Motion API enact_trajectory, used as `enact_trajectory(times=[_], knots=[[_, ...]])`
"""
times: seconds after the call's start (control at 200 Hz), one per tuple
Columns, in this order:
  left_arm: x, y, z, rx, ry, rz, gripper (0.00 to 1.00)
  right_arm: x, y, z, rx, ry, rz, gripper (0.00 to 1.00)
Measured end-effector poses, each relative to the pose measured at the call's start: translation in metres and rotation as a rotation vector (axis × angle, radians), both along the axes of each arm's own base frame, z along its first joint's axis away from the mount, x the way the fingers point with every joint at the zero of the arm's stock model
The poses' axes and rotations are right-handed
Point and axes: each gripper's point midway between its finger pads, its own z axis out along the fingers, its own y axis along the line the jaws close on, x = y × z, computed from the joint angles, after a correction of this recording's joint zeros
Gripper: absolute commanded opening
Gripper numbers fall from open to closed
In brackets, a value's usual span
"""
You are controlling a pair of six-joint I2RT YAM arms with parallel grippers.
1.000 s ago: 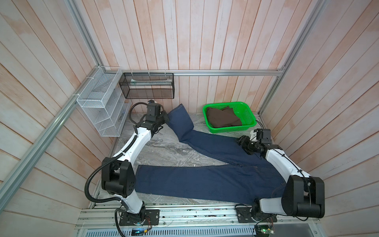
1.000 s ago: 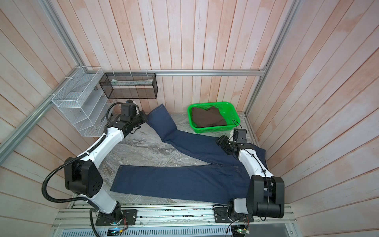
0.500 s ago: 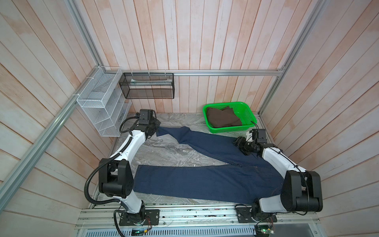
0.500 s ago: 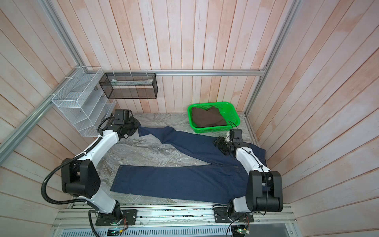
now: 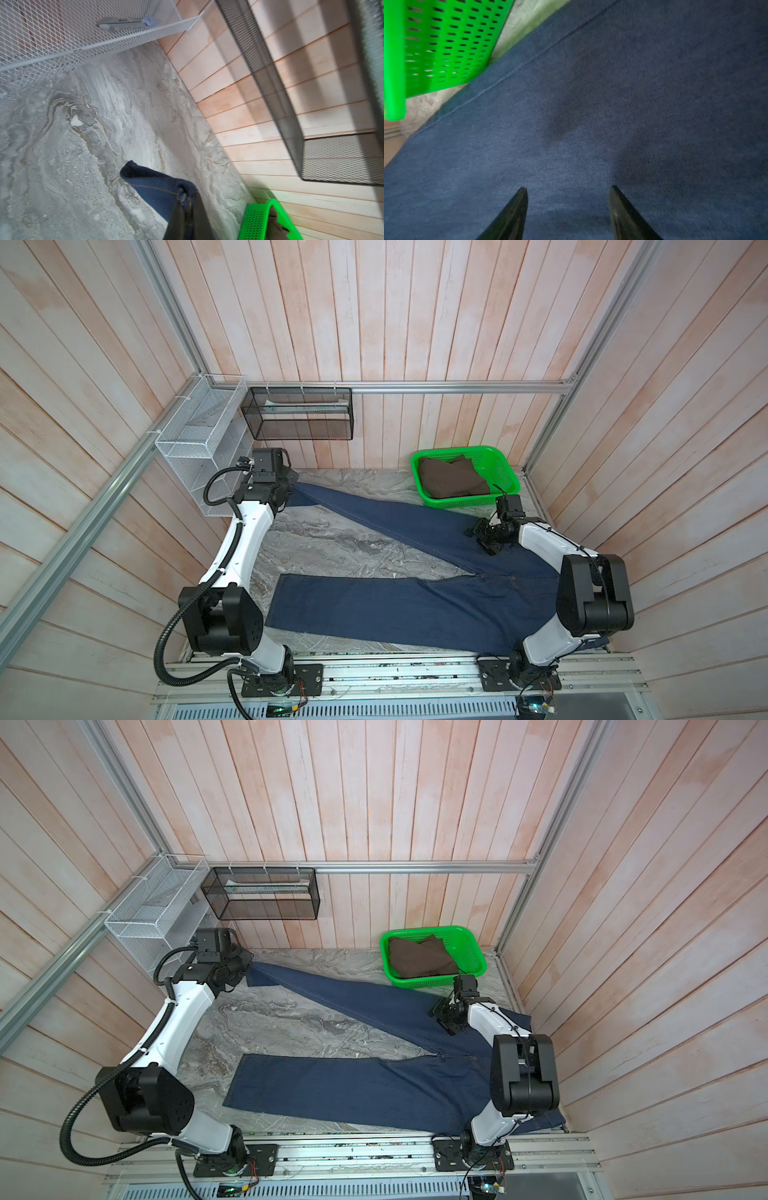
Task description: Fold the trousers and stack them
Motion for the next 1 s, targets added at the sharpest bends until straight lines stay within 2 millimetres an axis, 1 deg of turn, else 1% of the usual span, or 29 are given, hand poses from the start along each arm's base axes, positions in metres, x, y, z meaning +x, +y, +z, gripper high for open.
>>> enact_trajectory(times=[0.105,0.215,0.29,0.33,0.395,0.445,0.52,0.57,0.595,0.61,0.63,0.635,0.655,0.67,0.685,0.71,0.72,0.745,0.755,0.77,0.775,0.79,0.825,0.875,0.895,0.91,0.93,0.96,1.0], knots=[[0.004,0.0,-0.035,0.035,0.08,-0.032,0.0,-0.003,0.001,-0.008,-0.012,0.027,0.005,0.63],[-0.005,0.001,-0.074,0.069,0.162,-0.07,0.0,-0.004,0.0,-0.014,-0.027,0.04,0.003,0.63],[-0.01,0.002,-0.092,0.078,0.19,-0.105,0.0,-0.005,-0.001,-0.017,-0.036,0.05,0.0,0.63],[-0.01,0.0,-0.097,0.076,0.193,-0.13,0.0,-0.004,-0.002,-0.018,-0.04,0.054,0.0,0.62],[-0.006,-0.004,-0.098,0.072,0.171,-0.174,0.0,-0.003,-0.002,-0.02,-0.044,0.057,0.0,0.63],[0.001,-0.012,-0.094,0.064,0.134,-0.222,0.0,-0.003,-0.002,-0.02,-0.045,0.057,-0.001,0.63],[0.01,-0.031,-0.083,0.061,0.071,-0.312,0.0,-0.002,-0.003,-0.019,-0.048,0.055,-0.001,0.63],[0.014,-0.053,-0.076,0.074,0.043,-0.393,0.0,-0.001,-0.003,-0.018,-0.051,0.052,-0.002,0.62],[0.015,-0.068,-0.072,0.082,0.031,-0.44,0.0,-0.001,-0.003,-0.018,-0.051,0.051,-0.002,0.63],[0.016,-0.081,-0.069,0.092,0.024,-0.479,0.0,-0.001,-0.004,-0.018,-0.052,0.05,-0.003,0.63],[0.017,-0.093,-0.066,0.098,0.014,-0.515,0.0,-0.001,-0.004,-0.018,-0.053,0.05,-0.003,0.63],[0.018,-0.1,-0.065,0.102,0.01,-0.535,0.0,0.0,-0.004,-0.017,-0.054,0.049,-0.004,0.63],[0.018,-0.115,-0.061,0.109,-0.001,-0.573,0.0,0.0,-0.004,-0.017,-0.054,0.049,-0.004,0.63],[0.019,-0.131,-0.059,0.118,-0.01,-0.619,0.0,0.0,-0.004,-0.017,-0.056,0.049,-0.004,0.63],[0.019,-0.144,-0.056,0.124,-0.017,-0.649,0.0,0.0,-0.004,-0.017,-0.056,0.049,-0.004,0.63],[0.017,-0.172,-0.053,0.135,-0.031,-0.722,0.0,0.0,-0.004,-0.017,-0.058,0.05,-0.005,0.63],[0.017,-0.178,-0.052,0.137,-0.035,-0.739,0.0,0.0,-0.004,-0.017,-0.057,0.051,-0.004,0.62],[0.013,-0.209,-0.052,0.147,-0.044,-0.818,0.0,0.0,-0.005,-0.017,-0.058,0.051,-0.003,0.63],[0.012,-0.216,-0.051,0.149,-0.048,-0.836,0.0,0.0,-0.004,-0.017,-0.058,0.05,-0.003,0.62],[0.008,-0.232,-0.053,0.152,-0.049,-0.877,0.0,0.0,-0.005,-0.017,-0.06,0.05,-0.003,0.62],[0.006,-0.24,-0.054,0.154,-0.049,-0.898,0.0,0.0,-0.005,-0.017,-0.059,0.05,-0.003,0.63],[0.003,-0.254,-0.055,0.157,-0.051,-0.933,0.0,0.0,-0.004,-0.017,-0.058,0.05,-0.003,0.63],[-0.008,-0.286,-0.062,0.163,-0.044,-1.022,0.0,0.0,-0.005,-0.017,-0.059,0.051,-0.003,0.63],[-0.028,-0.331,-0.081,0.17,-0.011,-1.151,0.0,0.0,-0.005,-0.017,-0.059,0.051,-0.003,0.63],[-0.034,-0.343,-0.087,0.172,0.001,-1.185,0.0,0.0,-0.005,-0.017,-0.059,0.051,-0.003,0.63],[-0.041,-0.355,-0.096,0.175,0.018,-1.223,0.0,0.0,-0.005,-0.017,-0.059,0.051,-0.003,0.62],[-0.047,-0.365,-0.104,0.175,0.034,-1.257,0.0,0.0,-0.005,-0.017,-0.059,0.051,-0.003,0.63],[-0.06,-0.382,-0.12,0.179,0.074,-1.314,0.0,-0.001,-0.005,-0.017,-0.059,0.052,-0.002,0.63],[-0.073,-0.396,-0.14,0.185,0.123,-1.369,0.0,-0.001,-0.005,-0.017,-0.059,0.053,-0.002,0.63]])
